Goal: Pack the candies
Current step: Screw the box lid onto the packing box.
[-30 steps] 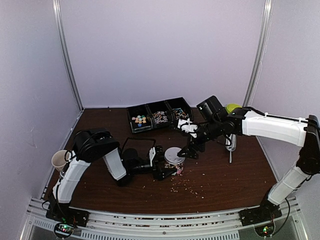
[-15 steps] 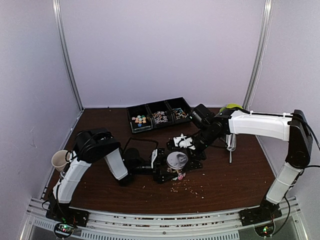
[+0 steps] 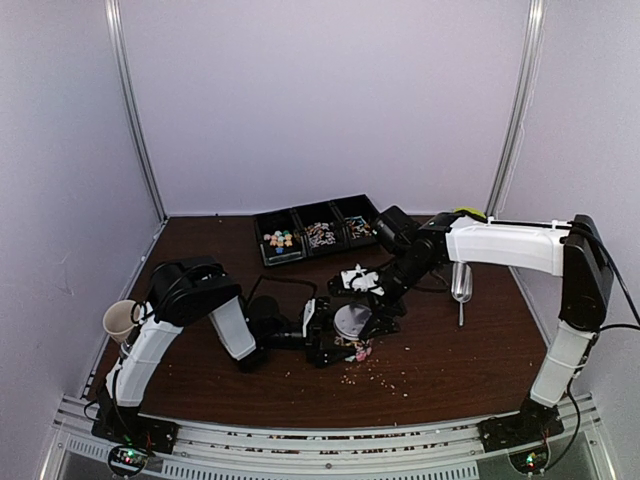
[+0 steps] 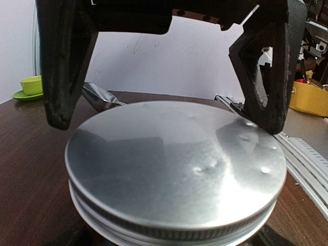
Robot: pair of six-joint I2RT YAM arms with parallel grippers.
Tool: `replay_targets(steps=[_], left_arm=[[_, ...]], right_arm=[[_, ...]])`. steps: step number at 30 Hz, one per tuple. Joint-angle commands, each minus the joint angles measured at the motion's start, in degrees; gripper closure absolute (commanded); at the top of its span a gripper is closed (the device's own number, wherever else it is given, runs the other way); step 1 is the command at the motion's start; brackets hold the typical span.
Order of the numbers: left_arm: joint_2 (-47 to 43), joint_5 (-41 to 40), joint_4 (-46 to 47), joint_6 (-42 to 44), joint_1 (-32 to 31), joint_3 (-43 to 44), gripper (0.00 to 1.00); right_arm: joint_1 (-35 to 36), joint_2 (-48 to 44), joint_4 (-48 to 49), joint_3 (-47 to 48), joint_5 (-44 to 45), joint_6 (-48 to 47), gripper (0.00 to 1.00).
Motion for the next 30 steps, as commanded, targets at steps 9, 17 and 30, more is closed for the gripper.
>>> replay_targets(steps=[9,17,30], left_arm=[[5.9,0.29,-1.14,-0.11,-0.39,-0.91,0.18],[5.64,-2.36,-1.45,0.28,-0.34,-1.48,0.18],[4.43,-8.62,-2.8,2.32,-0.3,-3.28,0.18]], right_arm=[[-0.28,1.8,-1.86,2.98,-2.87,1.4,0.05],[-0.29,2.03,-0.85,2.29,-3.07,2.65,0.1],[0.44,-1.37,10.91,-6.25,2.29,13.54,0.1]])
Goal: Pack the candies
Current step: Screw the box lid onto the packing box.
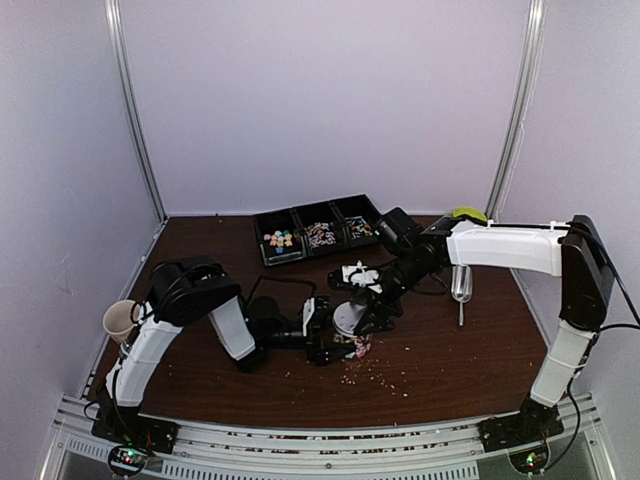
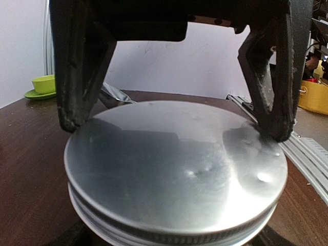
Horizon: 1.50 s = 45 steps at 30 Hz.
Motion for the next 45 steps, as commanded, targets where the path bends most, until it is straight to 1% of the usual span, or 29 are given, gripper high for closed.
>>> replay_targets(steps=[1,7,12,15,26,29,31,36,41,45], left_arm=[[4.56,-5.43,-2.46,1.5,-0.3,-3.06,0.18],[3.95,-8.32,-2.69,2.25,-0.34,-4.04,0.17],[3.4,-10.81,-3.66,2.87,-0.32,-4.56,0.18],[3.05,-12.27,-4.27,3.19,-0.3,-4.87,0.18],[1.8,-18.54,-6.3,4.72,-0.3,-6.11,0.17],[1.68,-19.19,-7.03,4.86,-0.3,-6.04,0.17],[1.65,-19.05,-7.5,4.91,-0.3,-5.87,0.17],[1.63,-18.27,-7.58,4.87,-0.3,-5.86,0.17],[2.26,-14.57,-6.44,4.79,-0.3,-5.36,0.17],[2.75,-11.12,-5.9,4.53,-0.3,-4.54,0.17]], right_arm=[[0.91,-2.07,7.46,-5.18,4.2,7.26,0.11],[2.13,-4.11,15.38,-9.64,8.93,16.19,0.13],[3.15,-4.9,19.99,-11.61,11.48,24.88,0.12],[3.67,-4.65,20.96,-11.51,13.22,29.07,0.13],[6.92,-3.56,24.04,-11.09,26.24,43.17,0.14],[8.07,-3.09,24.38,-10.51,29.2,45.95,0.14],[8.9,-2.63,24.38,-9.77,30.59,46.36,0.13],[9.45,-3.37,23.52,-8.97,30.7,44.84,0.11],[8.79,-6.66,20.55,-8.69,26.15,36.19,0.0],[6.85,-9.54,17.08,-8.71,20.58,27.87,0.01]])
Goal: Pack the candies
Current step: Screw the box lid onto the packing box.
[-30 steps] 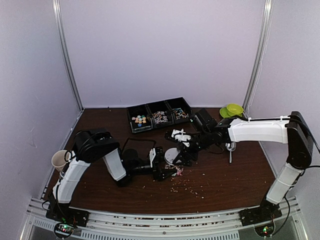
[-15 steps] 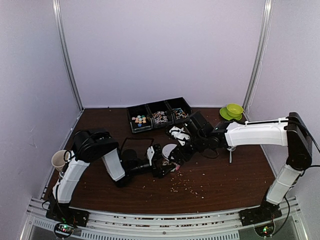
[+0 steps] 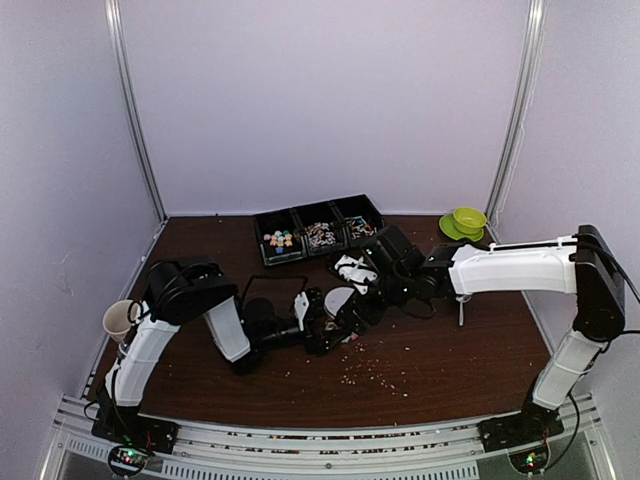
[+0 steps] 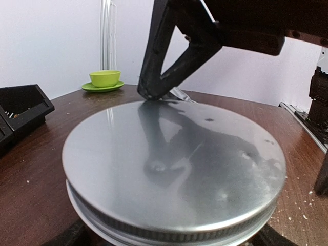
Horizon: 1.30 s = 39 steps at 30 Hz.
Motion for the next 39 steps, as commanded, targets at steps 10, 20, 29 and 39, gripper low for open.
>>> replay_targets(steps=[10,20,29,39], left_arm=[[6.16,14.39,-5.01,-0.43,-0.62,1.75,0.17],[6.59,16.72,-5.01,-0.79,-0.79,2.39,0.17],[6.63,17.02,-5.01,-0.79,-0.89,2.56,0.17],[6.68,16.86,-5.01,-0.79,-0.89,2.56,0.17]], right_arm=[[-5.13,-5.49,-13.46,1.99,-17.59,-29.7,0.0],[-5.37,0.21,-18.84,6.63,-20.61,-35.48,0.0],[-5.85,2.56,-19.4,8.96,-20.08,-35.97,0.0],[-6.19,4.01,-18.98,9.8,-20.67,-34.43,0.02]])
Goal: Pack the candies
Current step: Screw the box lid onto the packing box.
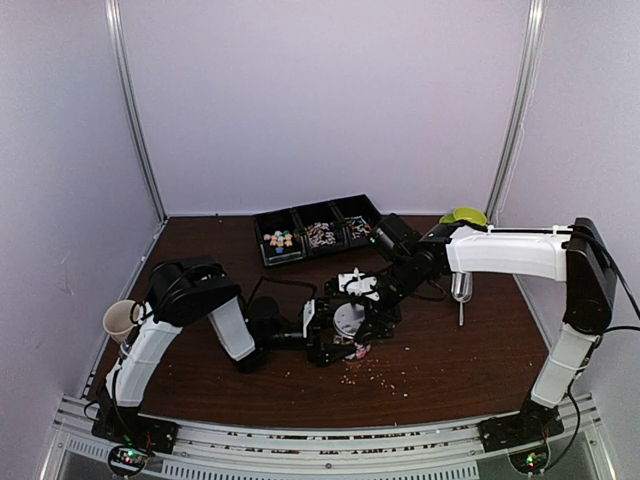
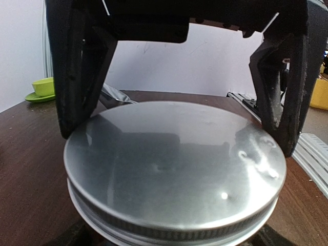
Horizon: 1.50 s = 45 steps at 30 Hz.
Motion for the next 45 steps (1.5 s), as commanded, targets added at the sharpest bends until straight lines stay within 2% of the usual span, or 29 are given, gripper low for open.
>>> replay_targets(steps=[1,10,37,45], left_arm=[[5.37,1.1,-4.21,-0.07,-0.43,-0.55,0.17],[5.34,0.09,-4.51,-0.17,-0.43,-0.54,0.17],[5.34,-0.48,-4.86,-0.19,-0.45,-0.39,0.17],[5.26,-1.65,-5.61,-0.04,-0.39,-0.34,0.18]], right_arm=[[-0.47,0.82,-0.56,2.16,-1.42,0.99,0.04],[-0.61,1.34,-1.29,2.97,-1.93,1.86,0.1],[-0.64,1.76,-0.56,1.92,-2.37,2.68,0.06],[-0.62,2.25,-0.62,2.95,-1.53,4.46,0.18]])
